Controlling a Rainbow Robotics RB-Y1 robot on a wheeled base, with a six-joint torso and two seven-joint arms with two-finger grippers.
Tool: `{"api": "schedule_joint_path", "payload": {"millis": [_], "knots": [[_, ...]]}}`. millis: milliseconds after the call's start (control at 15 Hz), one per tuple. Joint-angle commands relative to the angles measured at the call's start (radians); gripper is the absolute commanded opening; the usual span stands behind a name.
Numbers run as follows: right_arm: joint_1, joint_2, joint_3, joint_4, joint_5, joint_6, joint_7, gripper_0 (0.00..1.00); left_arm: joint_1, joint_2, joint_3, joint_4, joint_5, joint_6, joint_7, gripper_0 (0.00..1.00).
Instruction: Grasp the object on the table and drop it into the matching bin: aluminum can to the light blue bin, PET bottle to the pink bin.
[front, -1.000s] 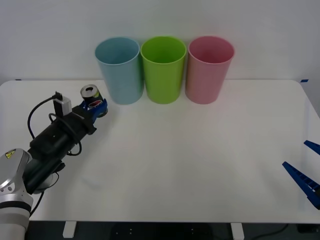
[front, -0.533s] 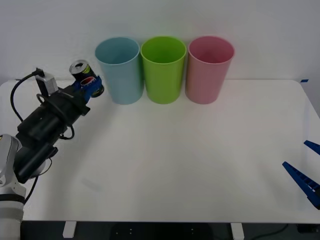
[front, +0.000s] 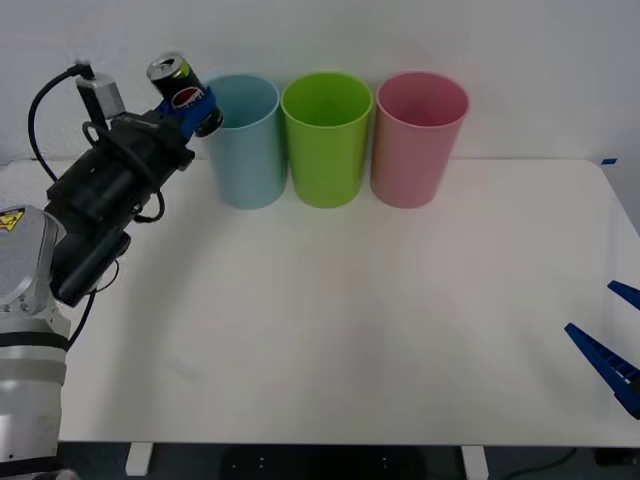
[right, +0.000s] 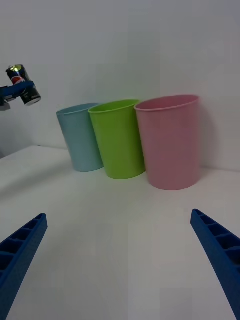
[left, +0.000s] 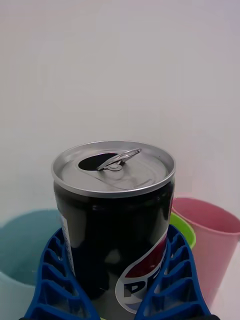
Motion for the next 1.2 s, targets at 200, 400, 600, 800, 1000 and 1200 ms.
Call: {"api": "schedule_joint_path", "payload": {"millis": [200, 400, 600, 800, 1000, 1200], "knots": [[0.0, 0.0, 0.0, 0.0, 0.0, 0.0, 0.0, 1.0, -0.136, -0.001, -0.031, 0.109, -0.07, 0.131, 0.031, 0.0], [0.0, 0.0, 0.0, 0.0, 0.0, 0.0, 0.0, 1.0, -0.24, -0.001, -0.025, 0.224, -0.123, 0.188, 0.025, 0.0], [0.0, 0.0, 0.0, 0.0, 0.0, 0.0, 0.0, 1.0, -0.339, -0.001, -0.008, 0.342, -0.192, 0.23, 0.009, 0.0], [0.0, 0.0, 0.0, 0.0, 0.0, 0.0, 0.0, 1.0, -0.401, -0.001, -0.013, 0.431, -0.222, 0.262, -0.006, 0.0], [0.0, 0.0, 0.0, 0.0, 0.0, 0.0, 0.0, 1.0, -0.449, -0.004, -0.021, 0.499, -0.253, 0.297, -0.02, 0.0], [0.0, 0.0, 0.0, 0.0, 0.0, 0.0, 0.0, 1.0, -0.493, -0.01, -0.031, 0.556, -0.267, 0.337, -0.038, 0.0]]}}
